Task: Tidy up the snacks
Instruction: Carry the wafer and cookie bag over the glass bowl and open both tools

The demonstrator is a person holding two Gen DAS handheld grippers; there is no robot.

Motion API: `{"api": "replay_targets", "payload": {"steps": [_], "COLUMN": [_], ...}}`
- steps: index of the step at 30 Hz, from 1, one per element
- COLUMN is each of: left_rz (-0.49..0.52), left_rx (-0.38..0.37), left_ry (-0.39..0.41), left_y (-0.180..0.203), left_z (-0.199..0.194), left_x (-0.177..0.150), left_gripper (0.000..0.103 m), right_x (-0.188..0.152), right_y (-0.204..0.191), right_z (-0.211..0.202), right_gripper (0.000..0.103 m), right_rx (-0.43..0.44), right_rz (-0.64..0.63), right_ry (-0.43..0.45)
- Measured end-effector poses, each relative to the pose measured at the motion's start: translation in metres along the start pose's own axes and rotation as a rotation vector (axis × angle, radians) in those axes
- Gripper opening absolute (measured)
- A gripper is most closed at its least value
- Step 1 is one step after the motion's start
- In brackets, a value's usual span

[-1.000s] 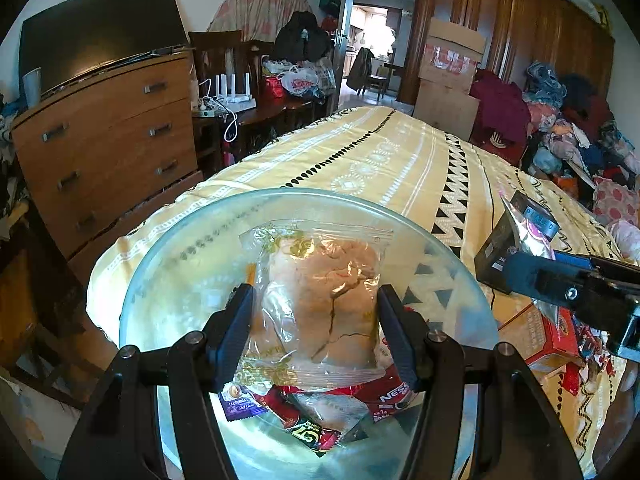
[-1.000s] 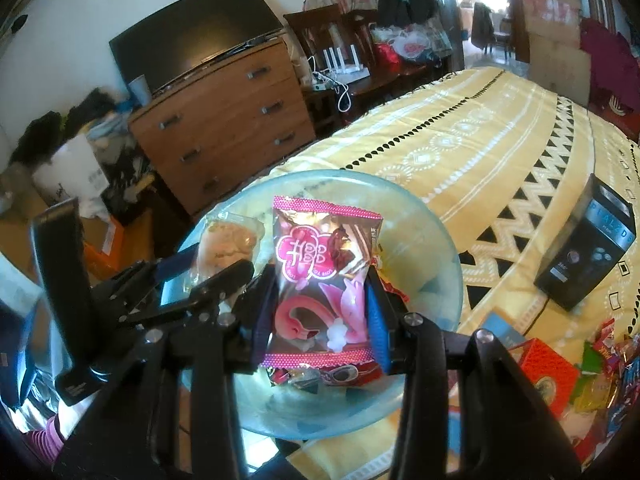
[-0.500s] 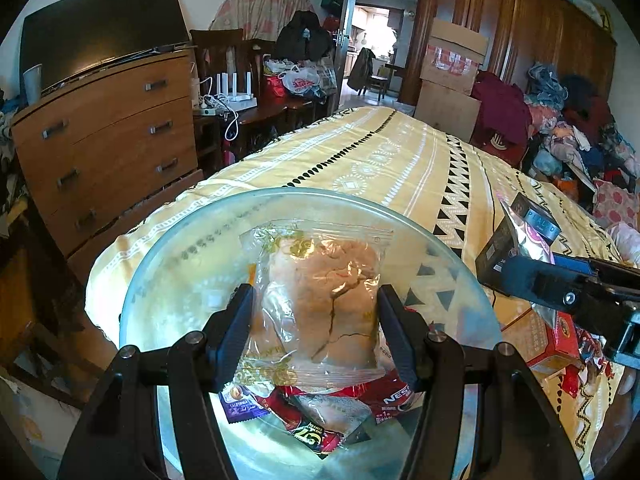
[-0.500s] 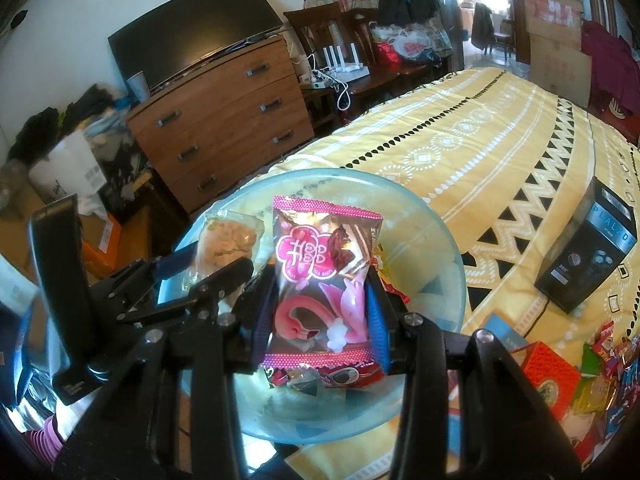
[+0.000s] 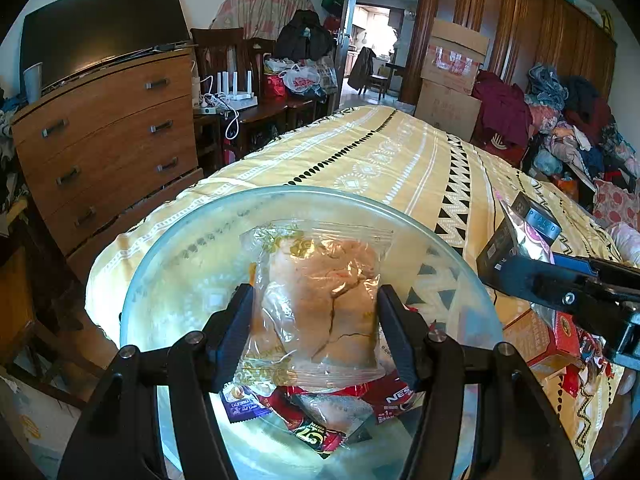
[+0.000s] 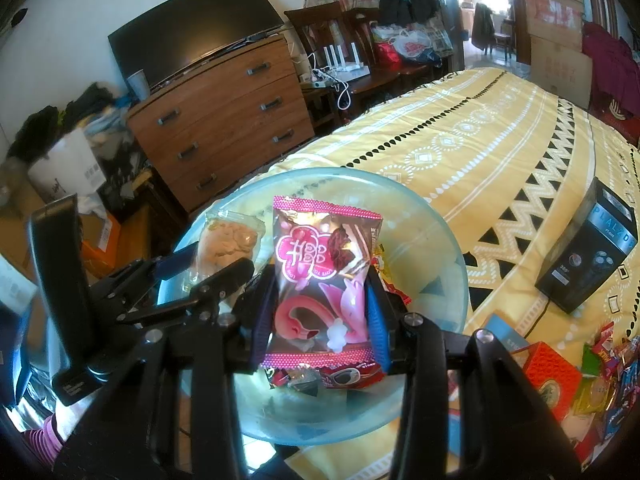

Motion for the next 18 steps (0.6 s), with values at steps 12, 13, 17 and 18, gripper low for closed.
{"api": "replay_targets", "payload": {"steps": [12,13,17,18], "left_rz": [-0.006,-0.005,-0.009,-0.009], "left_rx": [0.005,0.006,0.001,0.008], "left_ry": [-0.010,-0.011,-0.032,-0.034], "left_y": [-0.0036,-0.0037,-0.0043,-0.0047], "left_z": [0.0023,0.0024,0.0066,0.0072], "left_x": [-0.0028,-0.0029,-0.0050,-0.0059], "left_gripper": [0.063,0.063,0.064,0.065], "right_x": [-0.0010,-0.0017,-0.0033,-0.0036], "right_y": [-0.0015,-0.0018,-0.0034,-0.0039], "right_z": [0.0018,0.0026,0.0069,0.0081], "right_gripper": [0.042,0.042,0.044,0.045], "right_rx": [-0.002,-0.002,-0.005,-0.008], "right_rz": [0.002,0.001,-0.004,-0.006], "right_ry": [-0.002,-0.003,-0.012,-0.014]}}
Point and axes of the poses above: each gripper's, at about its wrist camera, not at the fingertips, and z roughly the way its jaws point, y to its right, x to its top, the point moved 5 cm from there along z, roughly the way its jaws point, and after that the axes turned 4 degrees about z, right-handed, at the moved point
